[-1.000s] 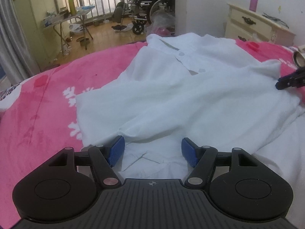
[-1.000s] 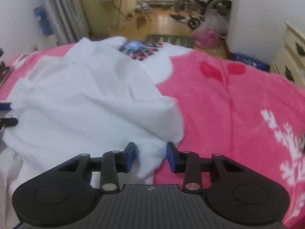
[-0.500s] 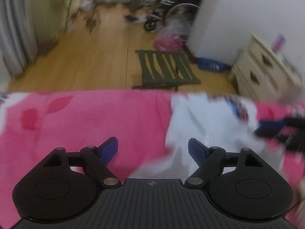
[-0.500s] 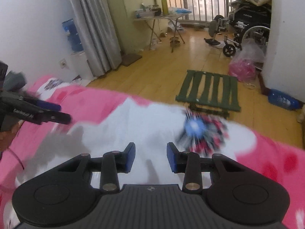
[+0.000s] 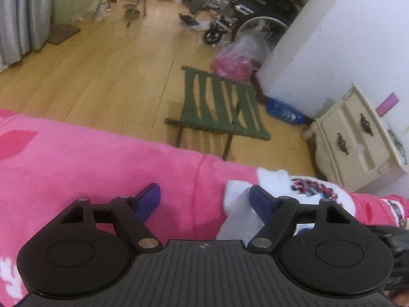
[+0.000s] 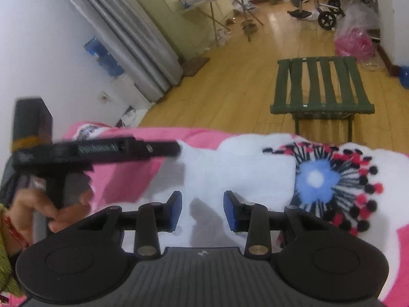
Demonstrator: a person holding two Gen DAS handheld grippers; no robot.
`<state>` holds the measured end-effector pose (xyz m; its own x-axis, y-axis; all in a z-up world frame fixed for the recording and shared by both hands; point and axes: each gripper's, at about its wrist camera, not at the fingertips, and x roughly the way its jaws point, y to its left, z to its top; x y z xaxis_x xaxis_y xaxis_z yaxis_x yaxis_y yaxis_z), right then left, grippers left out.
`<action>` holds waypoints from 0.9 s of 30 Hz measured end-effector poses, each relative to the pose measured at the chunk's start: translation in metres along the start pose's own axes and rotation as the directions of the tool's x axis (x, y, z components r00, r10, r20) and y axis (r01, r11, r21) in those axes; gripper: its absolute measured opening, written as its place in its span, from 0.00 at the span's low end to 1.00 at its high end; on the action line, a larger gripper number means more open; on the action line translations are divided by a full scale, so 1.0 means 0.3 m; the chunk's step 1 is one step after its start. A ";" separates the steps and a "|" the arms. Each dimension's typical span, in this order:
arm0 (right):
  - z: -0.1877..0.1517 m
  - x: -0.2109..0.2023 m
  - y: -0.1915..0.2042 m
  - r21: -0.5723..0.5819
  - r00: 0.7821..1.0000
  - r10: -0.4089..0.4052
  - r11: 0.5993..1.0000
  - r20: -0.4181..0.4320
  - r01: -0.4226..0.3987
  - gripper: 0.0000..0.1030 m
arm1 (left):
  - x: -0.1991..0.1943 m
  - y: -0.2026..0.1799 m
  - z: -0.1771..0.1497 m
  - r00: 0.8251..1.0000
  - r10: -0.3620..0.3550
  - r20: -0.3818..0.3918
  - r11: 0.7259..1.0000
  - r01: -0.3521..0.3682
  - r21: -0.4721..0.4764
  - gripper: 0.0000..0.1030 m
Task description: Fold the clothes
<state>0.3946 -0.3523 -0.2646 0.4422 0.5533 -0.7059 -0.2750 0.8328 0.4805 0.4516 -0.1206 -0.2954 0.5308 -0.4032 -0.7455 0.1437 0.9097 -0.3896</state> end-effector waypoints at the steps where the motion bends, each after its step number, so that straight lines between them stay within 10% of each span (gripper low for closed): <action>1: -0.007 0.006 -0.004 0.007 1.000 -0.002 1.000 -0.002 0.002 0.37 | -0.007 0.000 0.000 1.000 -0.028 0.003 1.000 0.028 0.001 0.65; 4: -0.027 0.025 -0.017 0.029 1.000 -0.008 1.000 -0.010 0.008 0.37 | -0.021 -0.007 -0.005 0.994 -0.111 -0.009 0.994 0.111 0.006 0.62; 8: -0.037 0.015 -0.012 0.062 1.000 -0.008 0.998 -0.007 0.008 0.37 | 0.005 -0.068 -0.045 0.999 -0.036 -0.030 0.993 0.039 0.112 0.60; 13: -0.045 0.033 -0.029 0.149 1.000 -0.015 0.989 -0.006 0.016 0.37 | 0.011 -0.105 -0.079 0.999 0.031 0.041 0.996 -0.034 0.083 0.10; 18: -0.083 0.008 -0.124 0.387 0.995 0.072 0.917 0.066 -0.092 0.37 | -0.134 -0.117 -0.109 0.980 -0.142 0.141 0.982 0.121 0.147 0.01; 22: -0.125 -0.006 -0.186 0.500 0.983 0.134 0.847 0.122 -0.178 0.37 | -0.276 -0.177 -0.186 0.950 -0.256 0.179 0.913 0.177 0.368 0.00; 27: -0.161 -0.086 -0.234 0.574 0.971 0.153 0.785 0.186 -0.233 0.40 | -0.377 -0.260 -0.345 0.941 -0.300 0.156 0.706 0.109 0.700 0.00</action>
<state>0.3613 -0.4243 -0.3052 0.5461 0.6607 -0.5150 0.1713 0.5137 0.8407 0.2939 -0.1563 -0.2365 0.5865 -0.6371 -0.5002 0.7440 0.6678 0.0218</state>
